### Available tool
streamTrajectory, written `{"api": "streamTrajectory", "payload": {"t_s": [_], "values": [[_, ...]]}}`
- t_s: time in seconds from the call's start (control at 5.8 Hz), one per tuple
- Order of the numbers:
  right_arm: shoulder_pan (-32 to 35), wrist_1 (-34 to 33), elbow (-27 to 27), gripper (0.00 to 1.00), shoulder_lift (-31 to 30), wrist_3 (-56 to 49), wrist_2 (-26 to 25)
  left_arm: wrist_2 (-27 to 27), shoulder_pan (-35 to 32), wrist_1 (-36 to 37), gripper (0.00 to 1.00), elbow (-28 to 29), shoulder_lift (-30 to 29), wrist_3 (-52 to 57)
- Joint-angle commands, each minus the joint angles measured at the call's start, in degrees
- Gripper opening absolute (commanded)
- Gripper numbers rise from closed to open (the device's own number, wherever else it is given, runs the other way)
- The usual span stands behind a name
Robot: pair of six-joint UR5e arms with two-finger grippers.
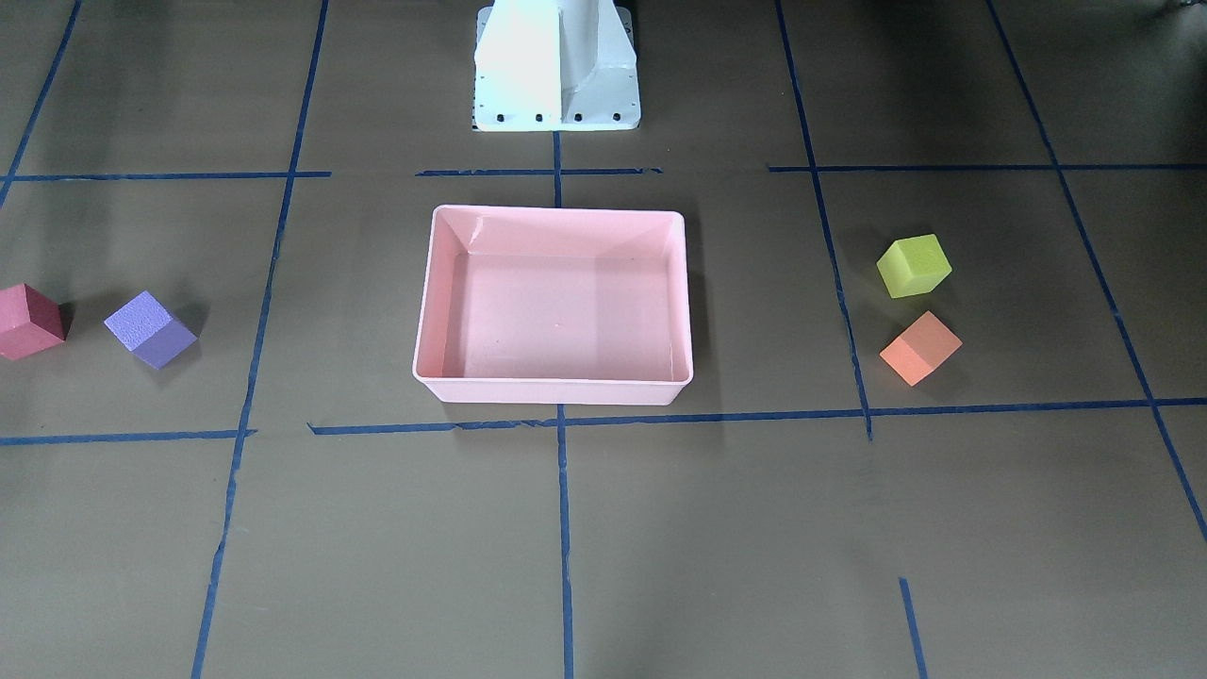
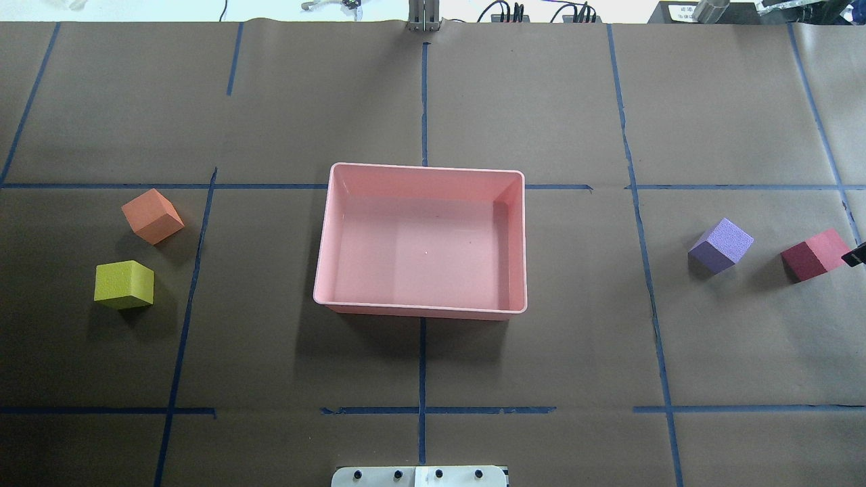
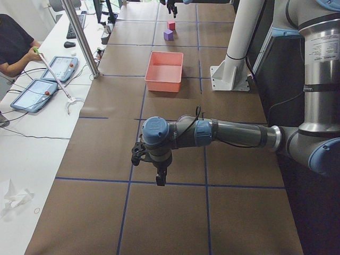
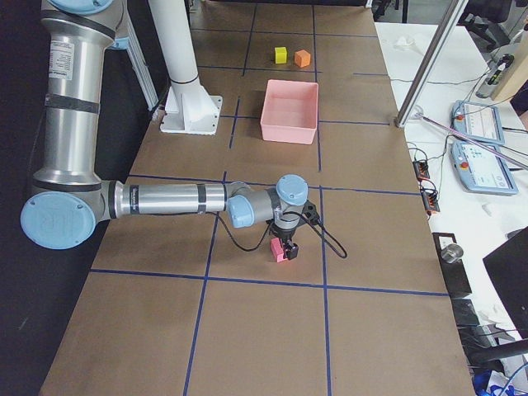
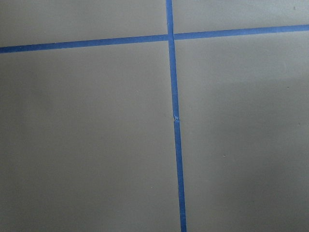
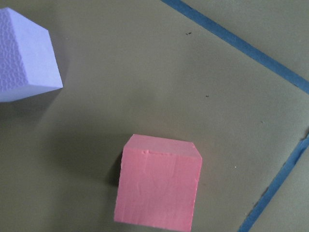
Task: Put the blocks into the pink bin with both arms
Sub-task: 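Lower the right gripper onto the red cube and close it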
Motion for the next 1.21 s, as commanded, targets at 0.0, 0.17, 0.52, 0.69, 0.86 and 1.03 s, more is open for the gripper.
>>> {"api": "streamTrajectory", "payload": {"t_s": [0.0, 0.17, 0.52, 0.69, 0.86, 1.03], "values": [[-2.02, 0.74, -1.56, 1.0, 1.61, 8.39, -0.19, 0.0, 0.0, 0.0, 1.0, -0.14, 0.0, 0.0], [-3.34, 0.74, -1.57, 1.0, 1.7, 8.98, -0.28, 0.0, 0.0, 0.0, 1.0, -0.14, 0.0, 0.0], [-5.1, 0.57, -1.83, 1.0, 2.14, 9.07, -3.07, 0.0, 0.0, 0.0, 1.0, -0.14, 0.0, 0.0], [-5.46, 0.66, -2.96, 1.0, 2.14, 8.9, -3.44, 0.0, 0.0, 0.0, 1.0, -0.14, 0.0, 0.0], [-6.07, 3.27, -4.63, 1.0, 2.32, 8.64, -4.32, 0.0, 0.0, 0.0, 1.0, -0.14, 0.0, 0.0], [-6.52, 5.99, -8.3, 0.93, 3.01, 9.42, -4.76, 0.0, 0.0, 0.0, 1.0, -0.14, 0.0, 0.0]]}}
